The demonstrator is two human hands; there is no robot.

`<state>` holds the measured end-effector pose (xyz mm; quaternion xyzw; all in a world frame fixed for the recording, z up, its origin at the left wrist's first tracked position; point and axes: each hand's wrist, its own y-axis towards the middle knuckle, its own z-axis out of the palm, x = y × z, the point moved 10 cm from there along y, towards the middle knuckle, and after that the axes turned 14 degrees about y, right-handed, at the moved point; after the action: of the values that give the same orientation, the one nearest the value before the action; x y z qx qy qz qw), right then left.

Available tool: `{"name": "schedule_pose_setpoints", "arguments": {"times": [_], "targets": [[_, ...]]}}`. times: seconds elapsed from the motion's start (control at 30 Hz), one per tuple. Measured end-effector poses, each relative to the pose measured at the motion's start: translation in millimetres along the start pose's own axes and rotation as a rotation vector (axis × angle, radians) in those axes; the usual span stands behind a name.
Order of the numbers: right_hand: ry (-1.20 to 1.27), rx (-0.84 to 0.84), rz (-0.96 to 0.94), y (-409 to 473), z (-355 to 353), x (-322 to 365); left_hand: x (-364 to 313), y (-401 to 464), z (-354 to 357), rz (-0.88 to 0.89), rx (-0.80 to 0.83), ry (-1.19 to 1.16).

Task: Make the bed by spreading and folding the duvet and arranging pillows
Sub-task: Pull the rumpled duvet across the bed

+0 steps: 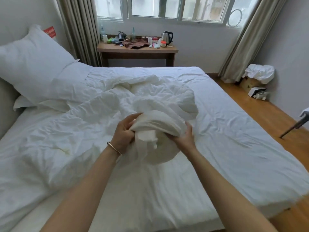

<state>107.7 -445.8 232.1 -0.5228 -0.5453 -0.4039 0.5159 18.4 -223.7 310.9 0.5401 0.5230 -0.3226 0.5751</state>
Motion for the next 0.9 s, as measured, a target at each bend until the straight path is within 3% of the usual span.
{"name": "schedule_pose_setpoints", "arguments": {"times": [0.1,0.17,0.23,0.3,0.37,0.43,0.6,0.7,0.8,0.9], "targets": [[0.101,0.292,0.43,-68.1,45.9,-112.3,-16.0,-42.2,12.8,-0.003,-0.039,-0.015],[0.496,0.392,0.64,-98.2,69.0,-137.5,-13.3,-66.3,16.3,-0.06,-0.054,0.056],[0.795,0.311,0.606,-94.7,61.3,-123.0,-9.4,-86.6,8.4,-0.068,-0.067,0.244],[0.83,0.18,0.466,-75.7,30.3,-91.7,-1.3,-100.0,1.0,-0.089,0.005,0.602],[0.612,0.118,0.234,-57.2,-9.8,-36.6,16.6,-111.4,2.7,-0.157,0.162,1.018],[0.371,0.112,-0.008,-41.7,-45.9,25.4,18.7,-115.6,13.2,-0.13,0.231,1.216],[-0.108,-0.035,-0.579,-48.4,-117.8,182.3,-19.5,-91.8,53.4,0.121,0.15,1.226],[-0.388,-0.083,-0.873,-71.2,-120.3,201.5,-3.7,-82.8,79.2,0.163,0.251,1.231],[-0.521,-0.117,-0.846,-72.9,-121.0,120.0,61.0,-95.4,108.1,0.054,0.557,1.242],[-0.581,-0.129,-0.544,-65.5,-136.1,6.7,130.5,-132.7,137.5,-0.086,0.839,1.274]]}}
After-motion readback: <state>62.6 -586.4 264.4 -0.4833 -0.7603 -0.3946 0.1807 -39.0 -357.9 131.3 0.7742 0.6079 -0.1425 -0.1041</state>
